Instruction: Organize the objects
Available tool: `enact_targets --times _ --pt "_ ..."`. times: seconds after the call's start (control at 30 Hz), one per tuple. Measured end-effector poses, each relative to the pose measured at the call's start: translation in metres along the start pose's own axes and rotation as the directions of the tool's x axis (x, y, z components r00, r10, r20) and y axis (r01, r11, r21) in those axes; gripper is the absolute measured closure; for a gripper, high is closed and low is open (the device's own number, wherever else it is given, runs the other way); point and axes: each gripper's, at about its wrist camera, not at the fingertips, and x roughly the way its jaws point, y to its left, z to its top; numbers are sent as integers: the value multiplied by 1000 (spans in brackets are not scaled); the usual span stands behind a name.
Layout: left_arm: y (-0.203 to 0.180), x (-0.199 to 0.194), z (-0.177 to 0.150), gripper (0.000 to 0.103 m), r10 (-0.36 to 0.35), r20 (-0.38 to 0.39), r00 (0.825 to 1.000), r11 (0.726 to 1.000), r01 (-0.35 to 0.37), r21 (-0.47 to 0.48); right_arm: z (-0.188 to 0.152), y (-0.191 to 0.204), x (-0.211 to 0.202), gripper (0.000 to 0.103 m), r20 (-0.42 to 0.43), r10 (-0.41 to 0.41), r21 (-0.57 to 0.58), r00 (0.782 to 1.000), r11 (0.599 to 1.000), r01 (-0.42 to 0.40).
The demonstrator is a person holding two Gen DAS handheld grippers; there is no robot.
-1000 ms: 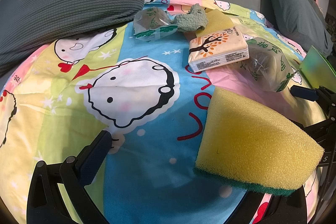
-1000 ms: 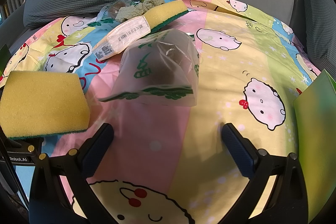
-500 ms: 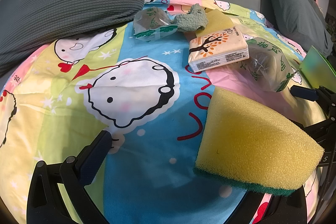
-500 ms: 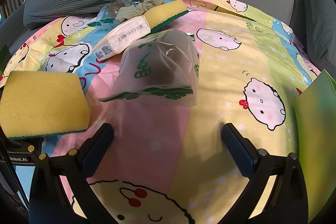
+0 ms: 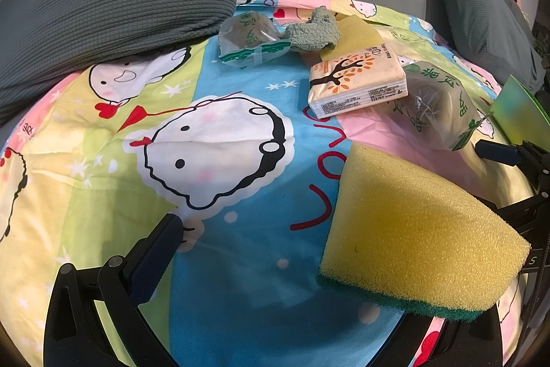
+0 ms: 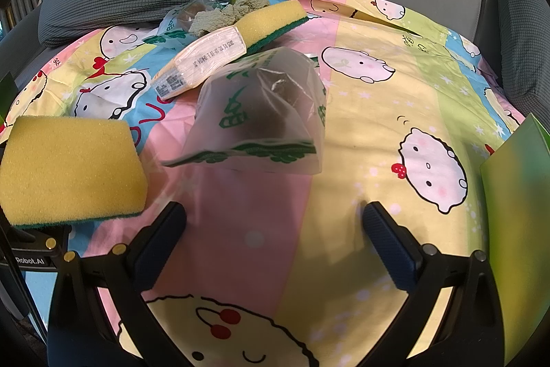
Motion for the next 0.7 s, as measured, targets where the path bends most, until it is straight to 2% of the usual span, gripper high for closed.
enact_targets --times 0.7 --pt "-1 0 0 0 5 3 1000 1000 -5 10 2 1 0 1 -11 -3 10 1000 1000 3"
